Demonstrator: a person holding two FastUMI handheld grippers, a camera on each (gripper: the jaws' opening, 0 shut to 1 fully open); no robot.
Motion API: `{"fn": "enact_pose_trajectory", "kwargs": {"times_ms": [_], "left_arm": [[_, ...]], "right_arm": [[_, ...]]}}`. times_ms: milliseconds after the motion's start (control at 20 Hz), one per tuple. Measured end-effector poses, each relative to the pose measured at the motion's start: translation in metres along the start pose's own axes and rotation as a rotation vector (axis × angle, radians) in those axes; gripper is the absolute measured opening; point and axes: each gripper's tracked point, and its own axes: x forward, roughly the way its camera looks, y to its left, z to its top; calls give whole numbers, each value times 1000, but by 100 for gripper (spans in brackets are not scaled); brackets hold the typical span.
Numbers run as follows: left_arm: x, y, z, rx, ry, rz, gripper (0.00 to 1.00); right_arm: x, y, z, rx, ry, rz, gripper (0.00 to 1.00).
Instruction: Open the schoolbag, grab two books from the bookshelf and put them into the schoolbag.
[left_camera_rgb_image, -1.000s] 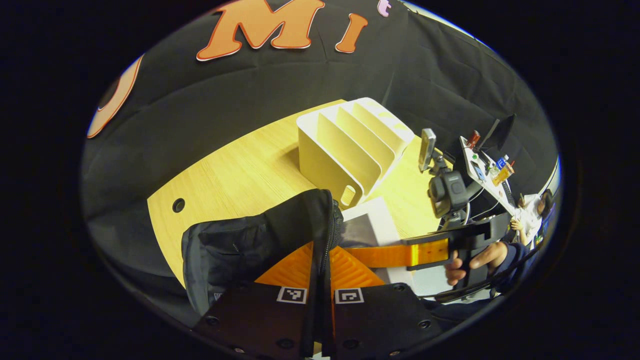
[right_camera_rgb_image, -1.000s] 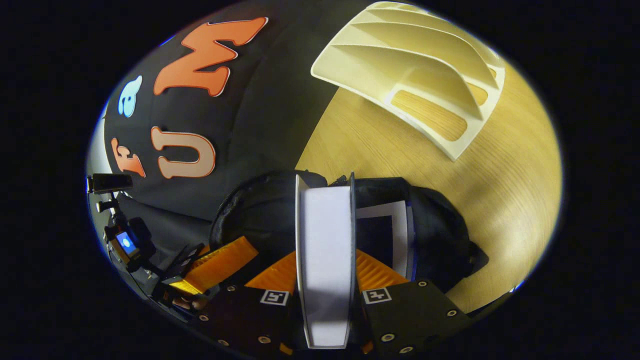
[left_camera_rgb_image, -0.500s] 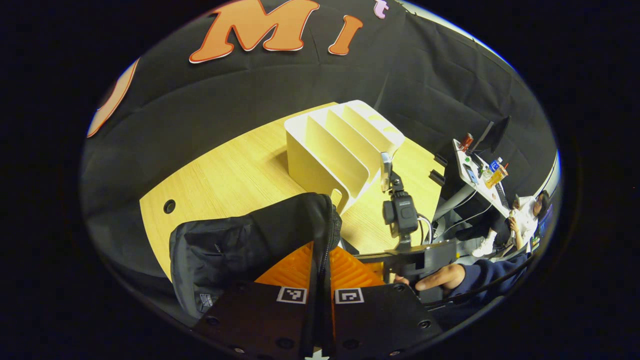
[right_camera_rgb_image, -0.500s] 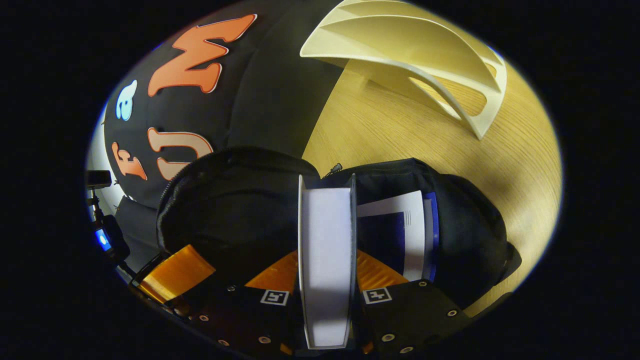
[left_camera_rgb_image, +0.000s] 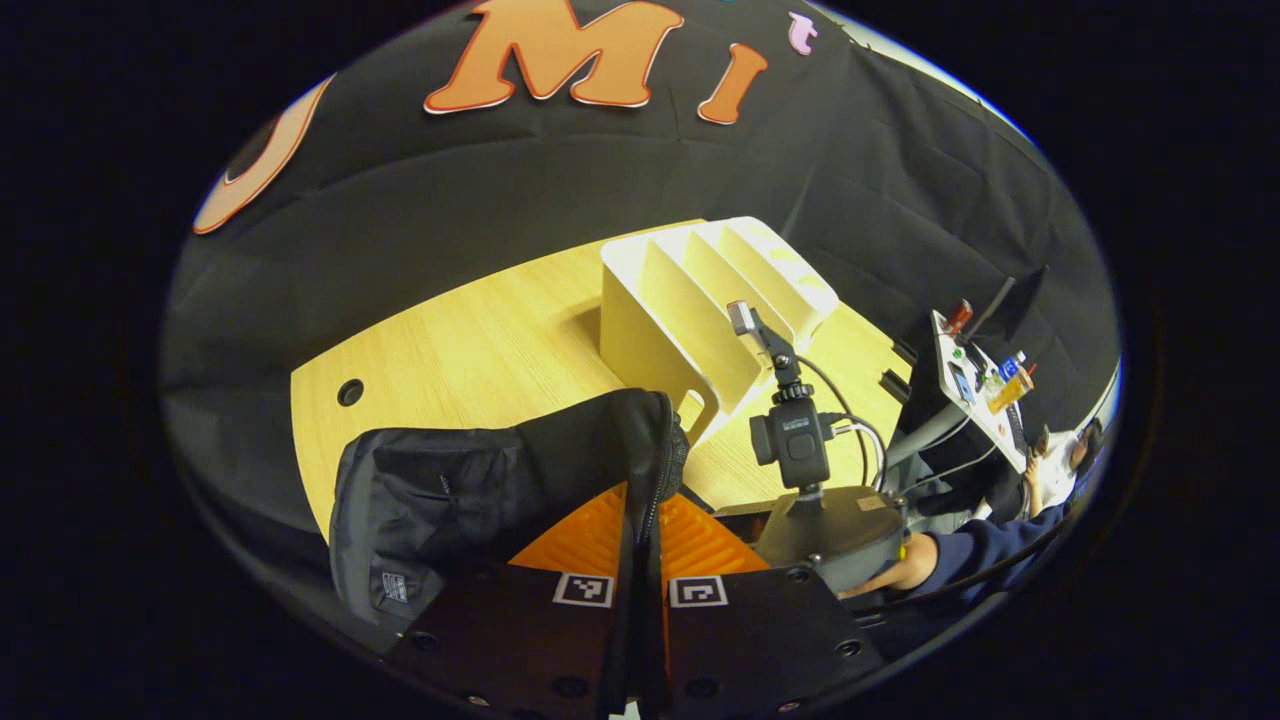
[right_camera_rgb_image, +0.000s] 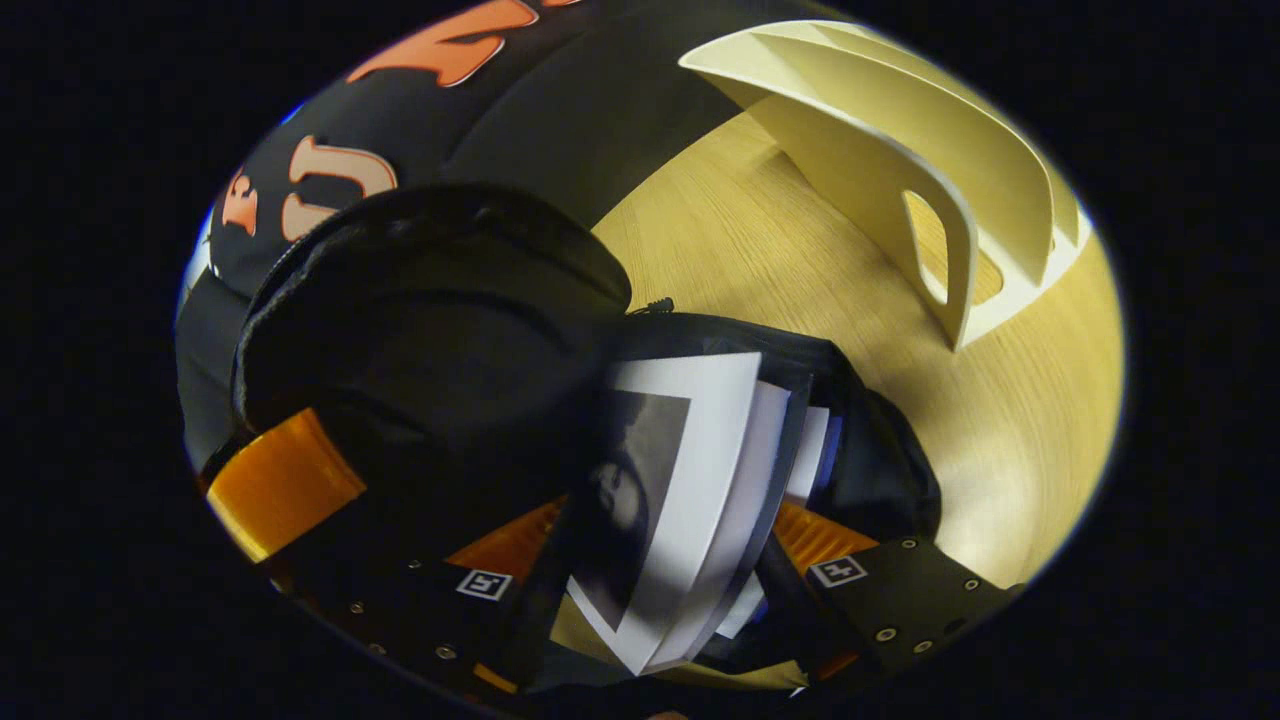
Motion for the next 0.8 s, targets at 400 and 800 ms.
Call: {"fn": "enact_pose_trajectory", "kwargs": {"times_ms": [400,800], "left_arm": [[9,-18,-9,-83,-17,83,21],[14,-60,25,-91,-120,147,91]], "right_arm": [[-62,-24,28,-201,1,-112,98],[-137,-68,96,-319,-107,-183,98]]}}
